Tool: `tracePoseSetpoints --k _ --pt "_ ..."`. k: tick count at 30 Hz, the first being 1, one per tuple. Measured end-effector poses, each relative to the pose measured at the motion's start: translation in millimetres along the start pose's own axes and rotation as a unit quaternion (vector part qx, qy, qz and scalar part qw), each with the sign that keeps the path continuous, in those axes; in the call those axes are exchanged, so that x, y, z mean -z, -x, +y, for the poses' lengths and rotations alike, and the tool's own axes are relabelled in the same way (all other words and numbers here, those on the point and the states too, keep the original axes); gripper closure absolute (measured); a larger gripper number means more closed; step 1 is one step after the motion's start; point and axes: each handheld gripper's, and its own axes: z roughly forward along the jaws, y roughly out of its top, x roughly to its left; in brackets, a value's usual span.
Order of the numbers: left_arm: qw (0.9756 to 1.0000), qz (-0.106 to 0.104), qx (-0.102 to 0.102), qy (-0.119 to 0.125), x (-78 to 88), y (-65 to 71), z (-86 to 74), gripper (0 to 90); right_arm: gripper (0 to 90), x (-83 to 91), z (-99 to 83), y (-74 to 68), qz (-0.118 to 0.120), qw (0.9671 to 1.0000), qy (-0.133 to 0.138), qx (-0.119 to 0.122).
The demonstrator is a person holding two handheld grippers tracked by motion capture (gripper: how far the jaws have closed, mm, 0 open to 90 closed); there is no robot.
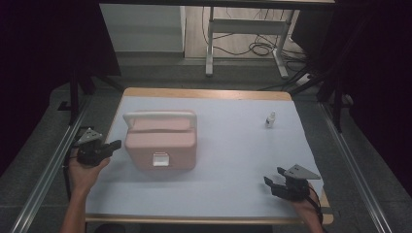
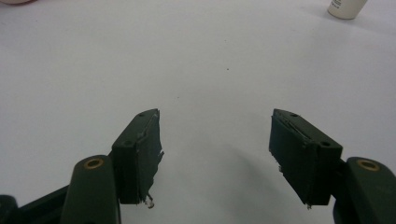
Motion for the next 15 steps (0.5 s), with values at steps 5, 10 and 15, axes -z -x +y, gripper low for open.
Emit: tracePoseSetpoints --k 5,10,15 --pt "1.0 -0.003 0.001 -0.01 -12.0 -2.7 6.2 90.0 34.3 1.3 -0.2 0.8 -0.002 1.0 0.004 -0.001" --pt "0.9998 -0.008 0.0 -0.015 -22.3 -2.5 11.9 90.0 34.6 2.2 -0.1 0.9 -0.003 1.0 0.007 -0.003" --pt "0.9997 -0.009 -0.003 -0.023 -28.2 -2.8 14.7 90.0 34.7 2.0 0.6 -0.8 0.001 1.0 0.006 -0.001"
